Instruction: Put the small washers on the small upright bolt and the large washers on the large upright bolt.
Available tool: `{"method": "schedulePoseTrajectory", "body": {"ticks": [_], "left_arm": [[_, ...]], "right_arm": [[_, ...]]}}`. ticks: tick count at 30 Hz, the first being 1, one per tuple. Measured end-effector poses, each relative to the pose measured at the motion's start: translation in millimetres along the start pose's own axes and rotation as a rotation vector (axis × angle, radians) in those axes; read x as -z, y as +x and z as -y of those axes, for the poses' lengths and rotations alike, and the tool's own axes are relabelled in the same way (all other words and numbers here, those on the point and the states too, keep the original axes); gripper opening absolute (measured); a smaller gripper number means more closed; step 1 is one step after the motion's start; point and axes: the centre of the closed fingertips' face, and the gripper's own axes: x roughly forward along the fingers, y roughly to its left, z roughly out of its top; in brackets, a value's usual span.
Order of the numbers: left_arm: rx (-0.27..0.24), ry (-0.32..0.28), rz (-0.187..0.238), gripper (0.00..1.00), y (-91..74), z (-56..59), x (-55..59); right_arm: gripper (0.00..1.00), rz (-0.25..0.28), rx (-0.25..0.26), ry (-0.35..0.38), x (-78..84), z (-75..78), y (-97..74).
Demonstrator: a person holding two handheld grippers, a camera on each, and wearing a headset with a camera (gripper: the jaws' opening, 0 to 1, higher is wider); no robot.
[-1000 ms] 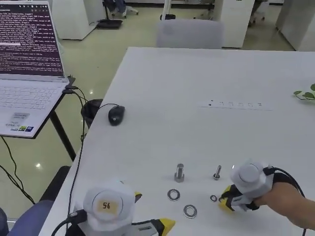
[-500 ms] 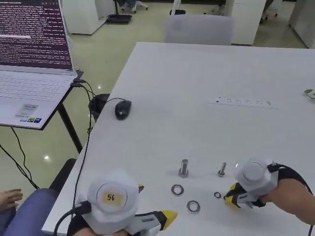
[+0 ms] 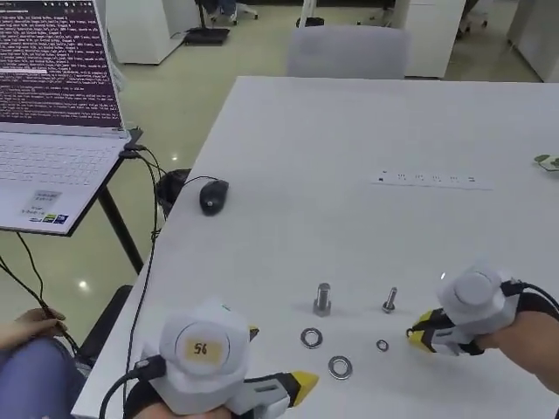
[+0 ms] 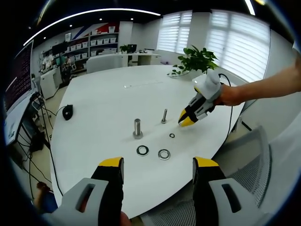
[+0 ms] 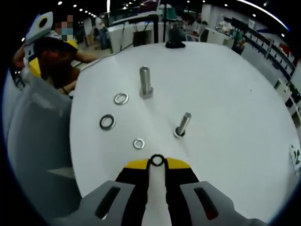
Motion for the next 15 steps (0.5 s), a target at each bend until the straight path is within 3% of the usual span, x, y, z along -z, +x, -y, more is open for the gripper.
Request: {"method": "schedulePoseTrajectory", "body": {"ticks": [3, 9, 15], "left_arm": [[0.001, 0.001, -0.001, 0.59, 0.7, 1.2, -0.9], [0.002, 0.002, 0.000, 0.59, 2.6, 1.8, -3.4], [0.004, 0.003, 0.002, 0.59, 4.2, 2.6, -5.3]], "right_arm": [[0.13, 0.042, 0.029, 0.021, -13.4, 13.1, -9.3], [0.13, 0.070, 0.055, 0.007, -37.0, 30.4, -17.9], [0.13, 0.057, 0.043, -0.042, -53.9, 36.2, -13.7]]}}
